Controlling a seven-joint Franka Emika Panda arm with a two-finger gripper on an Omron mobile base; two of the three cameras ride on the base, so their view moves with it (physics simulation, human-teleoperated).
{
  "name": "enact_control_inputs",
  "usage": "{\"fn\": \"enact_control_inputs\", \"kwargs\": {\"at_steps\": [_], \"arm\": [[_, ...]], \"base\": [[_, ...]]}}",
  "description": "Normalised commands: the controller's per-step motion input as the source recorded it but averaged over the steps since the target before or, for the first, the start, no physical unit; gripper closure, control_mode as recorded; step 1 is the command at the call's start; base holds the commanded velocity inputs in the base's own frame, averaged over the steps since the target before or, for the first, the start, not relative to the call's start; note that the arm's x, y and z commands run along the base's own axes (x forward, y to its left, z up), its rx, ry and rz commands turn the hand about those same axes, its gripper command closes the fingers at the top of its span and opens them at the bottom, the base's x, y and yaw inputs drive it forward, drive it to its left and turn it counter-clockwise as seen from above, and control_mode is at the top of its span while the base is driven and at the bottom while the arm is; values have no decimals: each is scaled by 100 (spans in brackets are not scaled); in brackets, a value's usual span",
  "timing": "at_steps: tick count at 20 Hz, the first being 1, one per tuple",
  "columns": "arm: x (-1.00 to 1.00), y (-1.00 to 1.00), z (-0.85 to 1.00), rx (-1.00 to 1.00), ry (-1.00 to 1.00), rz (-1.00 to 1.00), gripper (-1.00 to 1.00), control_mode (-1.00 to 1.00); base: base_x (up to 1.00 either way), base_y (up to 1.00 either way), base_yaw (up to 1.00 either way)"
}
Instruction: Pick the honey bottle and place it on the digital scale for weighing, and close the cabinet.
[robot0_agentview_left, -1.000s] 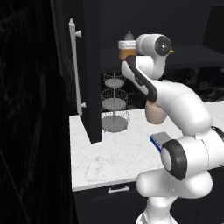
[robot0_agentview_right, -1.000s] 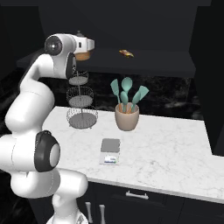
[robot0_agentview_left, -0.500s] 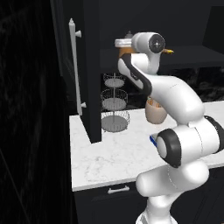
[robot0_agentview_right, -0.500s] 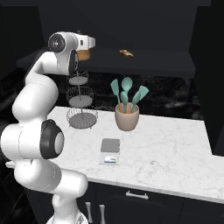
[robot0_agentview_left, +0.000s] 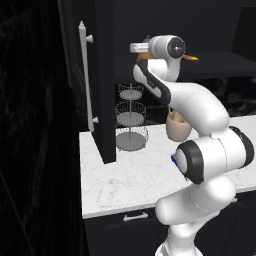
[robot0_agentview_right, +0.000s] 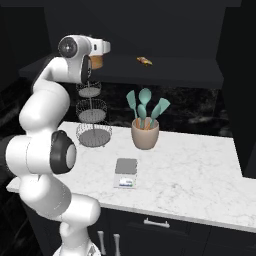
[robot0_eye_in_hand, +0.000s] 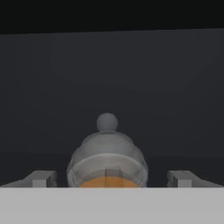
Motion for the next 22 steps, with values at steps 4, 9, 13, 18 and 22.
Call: {"fn": "enact_control_inputs", "kwargs": {"at_steps": [4,9,13,18,22], "arm": [[3,3,0,0,0,0,100,-100],[0,0,-1,-2,0,0,100,-100],[0,0,-1,-2,0,0,100,-100],[-17,0,-1,0,0,0,100,-100],[-55,0,-7,0,0,0,100,-100]], "base": [[0,0,0],[0,0,0],[0,0,0],[0,0,0],[0,0,0]]}}
